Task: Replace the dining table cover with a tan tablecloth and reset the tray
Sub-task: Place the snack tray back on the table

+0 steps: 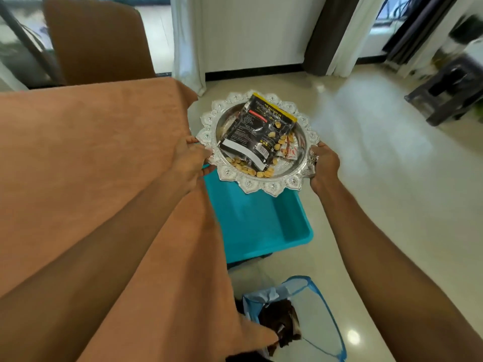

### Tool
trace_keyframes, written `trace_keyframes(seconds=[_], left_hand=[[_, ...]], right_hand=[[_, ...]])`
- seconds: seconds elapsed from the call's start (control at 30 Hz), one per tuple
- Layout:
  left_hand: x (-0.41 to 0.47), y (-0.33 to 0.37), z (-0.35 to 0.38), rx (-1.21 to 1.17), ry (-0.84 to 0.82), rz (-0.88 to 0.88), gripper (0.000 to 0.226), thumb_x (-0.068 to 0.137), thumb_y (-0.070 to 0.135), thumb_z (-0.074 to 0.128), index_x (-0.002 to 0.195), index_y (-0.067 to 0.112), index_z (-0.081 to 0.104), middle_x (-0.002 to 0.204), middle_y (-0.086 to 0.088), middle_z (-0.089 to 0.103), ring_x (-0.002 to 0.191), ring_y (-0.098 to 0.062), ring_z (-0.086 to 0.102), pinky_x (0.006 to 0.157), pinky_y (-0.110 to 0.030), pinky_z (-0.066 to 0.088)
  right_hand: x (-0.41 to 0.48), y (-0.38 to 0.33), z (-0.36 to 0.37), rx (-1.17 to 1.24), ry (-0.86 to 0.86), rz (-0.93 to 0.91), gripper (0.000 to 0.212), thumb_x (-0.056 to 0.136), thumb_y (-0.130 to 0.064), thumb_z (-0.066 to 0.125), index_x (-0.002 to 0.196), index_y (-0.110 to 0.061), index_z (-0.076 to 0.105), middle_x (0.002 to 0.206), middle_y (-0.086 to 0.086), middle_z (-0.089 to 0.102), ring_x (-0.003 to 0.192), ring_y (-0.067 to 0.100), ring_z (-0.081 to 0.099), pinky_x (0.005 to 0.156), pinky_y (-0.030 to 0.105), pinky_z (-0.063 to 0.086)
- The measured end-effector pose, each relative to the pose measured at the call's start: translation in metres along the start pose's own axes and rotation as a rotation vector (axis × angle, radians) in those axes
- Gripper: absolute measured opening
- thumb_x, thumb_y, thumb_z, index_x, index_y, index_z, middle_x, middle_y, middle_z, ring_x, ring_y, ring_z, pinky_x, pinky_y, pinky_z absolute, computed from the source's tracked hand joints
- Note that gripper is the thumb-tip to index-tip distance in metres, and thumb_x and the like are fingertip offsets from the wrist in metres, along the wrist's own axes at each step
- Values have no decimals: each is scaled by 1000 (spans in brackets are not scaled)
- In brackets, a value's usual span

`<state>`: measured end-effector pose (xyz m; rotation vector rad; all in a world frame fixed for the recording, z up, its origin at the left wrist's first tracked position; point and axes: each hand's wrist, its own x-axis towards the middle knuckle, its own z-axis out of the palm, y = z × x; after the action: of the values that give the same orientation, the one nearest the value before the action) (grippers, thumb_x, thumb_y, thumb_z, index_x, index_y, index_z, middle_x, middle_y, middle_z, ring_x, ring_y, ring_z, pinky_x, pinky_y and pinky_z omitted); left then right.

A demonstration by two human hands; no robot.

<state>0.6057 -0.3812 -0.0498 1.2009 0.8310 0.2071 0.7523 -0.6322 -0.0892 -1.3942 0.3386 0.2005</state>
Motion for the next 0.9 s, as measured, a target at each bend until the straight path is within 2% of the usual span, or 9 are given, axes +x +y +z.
trace_keyframes(seconds=[0.13, 0.27, 0.37, 0.4, 0.53, 0.63, 0.7, 0.8, 0.9], left_hand=[[-75, 31, -34, -81, -7, 90, 30, 90, -5, 63, 98, 19, 48, 90, -2, 63, 70, -12, 62, 53, -26, 56], [-157, 48, -83, -126, 50, 152, 31, 89, -5, 64, 104, 18, 50, 85, 0, 65, 63, -8, 61, 56, -26, 57], [-222, 51, -133, -146, 129, 168, 29, 88, -6, 63, 98, 19, 51, 89, -5, 66, 70, -13, 62, 56, -27, 56], [-232, 51, -146, -158, 156, 157, 29, 88, -6, 63, 99, 18, 51, 91, -6, 66, 72, -14, 63, 55, -26, 56], [-294, 47, -218, -170, 278, 179, 29, 89, -5, 62, 93, 20, 48, 85, -4, 62, 70, -14, 58, 56, -26, 54], [-330, 43, -272, -158, 370, 190, 29, 89, -5, 62, 91, 20, 47, 81, -3, 59, 68, -14, 55, 58, -28, 53], [-348, 41, -305, -158, 431, 186, 29, 88, -6, 62, 93, 19, 48, 81, -4, 59, 68, -15, 56, 59, -29, 53], [-366, 34, -349, -176, 517, 169, 27, 88, -5, 63, 93, 18, 49, 80, -3, 59, 68, -15, 57, 59, -28, 53], [-379, 26, -384, -202, 602, 145, 28, 88, -5, 62, 87, 20, 50, 77, -1, 60, 68, -14, 57, 60, -28, 52]], right_hand=[[-69, -41, 4, -4, -53, -72, 22, 88, -5, 51, 89, -14, 71, 79, 7, 62, 67, 26, 56, 54, 33, 44], [-145, -60, 14, 24, -150, -73, 17, 85, -2, 53, 83, -11, 67, 77, 10, 60, 65, 24, 56, 56, 32, 45], [-211, -61, 29, 36, -261, -49, 30, 82, 1, 56, 59, -14, 68, 59, 3, 59, 51, 17, 59, 48, 25, 48], [-223, -59, 36, 31, -284, -48, 31, 82, 1, 57, 57, -15, 69, 57, 2, 61, 50, 17, 60, 49, 26, 49], [-296, -40, 70, -35, -413, -41, 11, 82, -3, 60, 78, -10, 67, 67, 5, 63, 63, 21, 60, 58, 33, 48], [-338, -22, 101, -94, -503, -23, 11, 84, -5, 62, 91, -8, 69, 72, 6, 67, 63, 20, 63, 60, 34, 51], [-362, -9, 124, -144, -556, -3, 15, 85, -8, 63, 99, -8, 68, 82, 9, 69, 73, 23, 66, 68, 39, 53], [-394, 10, 155, -186, -672, 7, 6, 84, -13, 62, 83, -16, 67, 71, 3, 66, 68, 22, 62, 62, 34, 49], [-418, 27, 186, -214, -732, 10, 8, 82, -11, 62, 81, -15, 69, 68, 1, 67, 56, 17, 63, 53, 29, 51]])
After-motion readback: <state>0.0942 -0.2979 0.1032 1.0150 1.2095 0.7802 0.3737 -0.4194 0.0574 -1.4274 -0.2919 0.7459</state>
